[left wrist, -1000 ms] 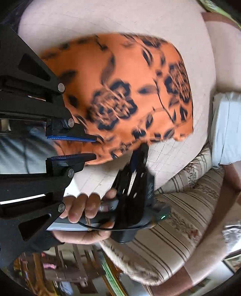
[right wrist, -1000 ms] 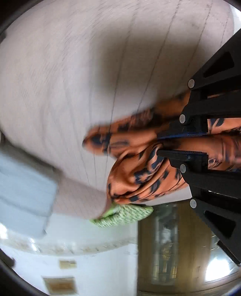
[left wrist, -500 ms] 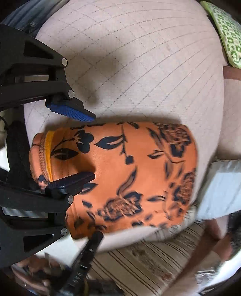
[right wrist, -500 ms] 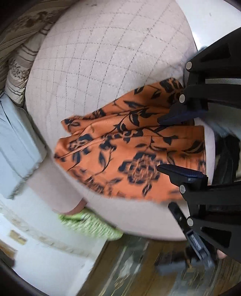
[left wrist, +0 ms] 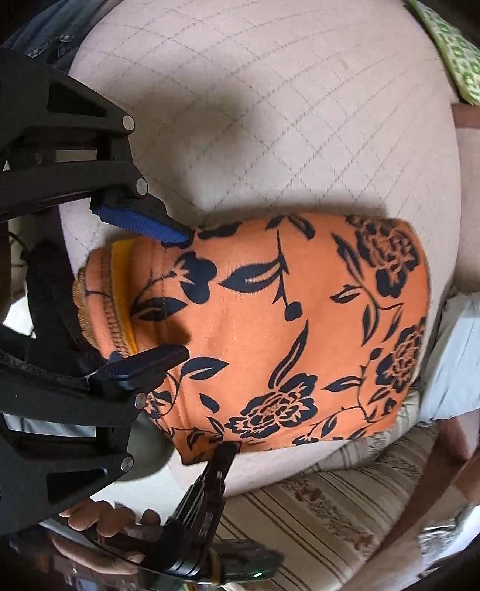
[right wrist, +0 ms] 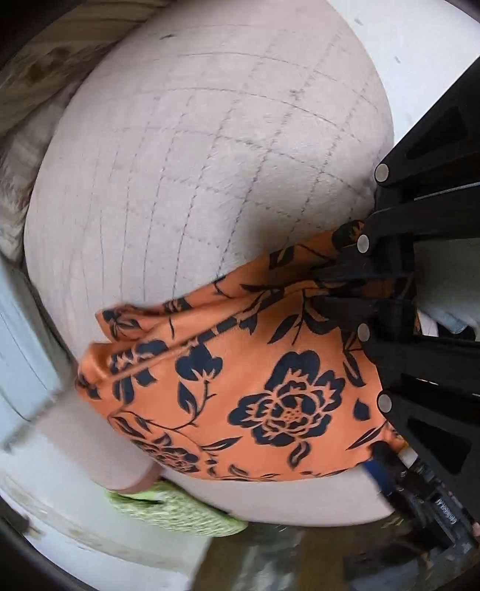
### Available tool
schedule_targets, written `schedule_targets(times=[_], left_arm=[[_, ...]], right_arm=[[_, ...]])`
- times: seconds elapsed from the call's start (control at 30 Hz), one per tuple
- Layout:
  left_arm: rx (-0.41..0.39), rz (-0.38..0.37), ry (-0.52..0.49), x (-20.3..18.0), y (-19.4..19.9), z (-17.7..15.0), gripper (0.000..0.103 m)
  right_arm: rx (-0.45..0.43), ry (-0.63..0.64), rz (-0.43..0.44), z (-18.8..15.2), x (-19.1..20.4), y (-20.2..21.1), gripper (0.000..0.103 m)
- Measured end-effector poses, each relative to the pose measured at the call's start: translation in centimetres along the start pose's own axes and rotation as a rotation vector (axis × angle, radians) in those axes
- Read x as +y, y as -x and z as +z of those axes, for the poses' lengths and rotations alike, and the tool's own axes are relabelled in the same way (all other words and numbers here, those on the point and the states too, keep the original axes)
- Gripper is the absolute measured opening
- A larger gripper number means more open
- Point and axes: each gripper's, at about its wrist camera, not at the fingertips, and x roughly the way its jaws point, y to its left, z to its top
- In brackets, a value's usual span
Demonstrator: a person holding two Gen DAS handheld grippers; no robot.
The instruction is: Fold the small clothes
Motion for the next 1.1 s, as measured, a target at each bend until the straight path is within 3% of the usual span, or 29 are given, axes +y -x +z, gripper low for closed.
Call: schedule_targets(times=[0.07, 0.13, 0.17, 0.23, 0.27, 0.3, 0.5, 0.6, 0.73, 0.9, 0.97, 1.03, 1.1], left_arm=[[-0.020, -0.019, 0.040, 1.2, 0.9, 0.3, 0.058], [-0.026, -0.039, 0.088, 2.5, 1.2, 0.9, 0.058], [-0.027, -0.037, 0.100, 2.9, 1.2, 1.2, 0.058], [-0.028, -0.023, 0.126, 3.7, 1.0, 1.8, 0.058], [-0.029, -0.024, 0.143, 4.1, 0.9, 2.1, 0.058], [-0.030, -0.035, 0.163, 4.5, 0.7, 2.5, 0.058], [0.003, -0.125, 0.251, 6.1, -1.4, 4.8, 0.058], [0.009, -0.125, 0.255, 6.2, -2.1, 5.6, 0.069], [0.039, -0.171, 0.285, 6.7, -3.5, 6.4, 0.070], [0.038, -0.199, 0.319, 7.0, -4.7, 7.2, 0.070], [0.034, -0.182, 0.304, 6.4, -4.7, 7.3, 0.060], [0.032, -0.175, 0.316, 6.3, -4.7, 7.4, 0.046], [0.029, -0.226, 0.340, 6.8, -3.8, 7.3, 0.035]], right_arm=[[-0.062, -0.028, 0.076, -0.3, -0.3, 2.4, 0.007], [-0.117, -0.030, 0.104, -0.5, -0.2, 4.3, 0.009], [-0.144, -0.010, 0.101, -0.5, 0.2, 5.2, 0.014], [-0.169, 0.022, 0.132, -0.3, 0.8, 6.0, 0.036], [-0.186, 0.031, 0.156, 0.0, 1.0, 6.1, 0.054], [-0.196, 0.038, 0.158, 0.3, 1.2, 6.0, 0.062], [-0.021, 0.058, 0.146, 5.3, 1.6, 0.4, 0.062], [0.020, 0.036, 0.120, 7.5, 0.6, -1.9, 0.062], [0.117, -0.009, 0.213, 8.2, -0.5, -3.4, 0.062], [0.116, -0.160, 0.298, 8.3, -3.3, -4.2, 0.060], [0.120, -0.138, 0.294, 8.5, -3.0, -4.6, 0.059], [0.136, -0.117, 0.303, 8.8, -2.5, -5.1, 0.044], [0.163, -0.144, 0.357, 8.8, -2.5, -5.2, 0.031]])
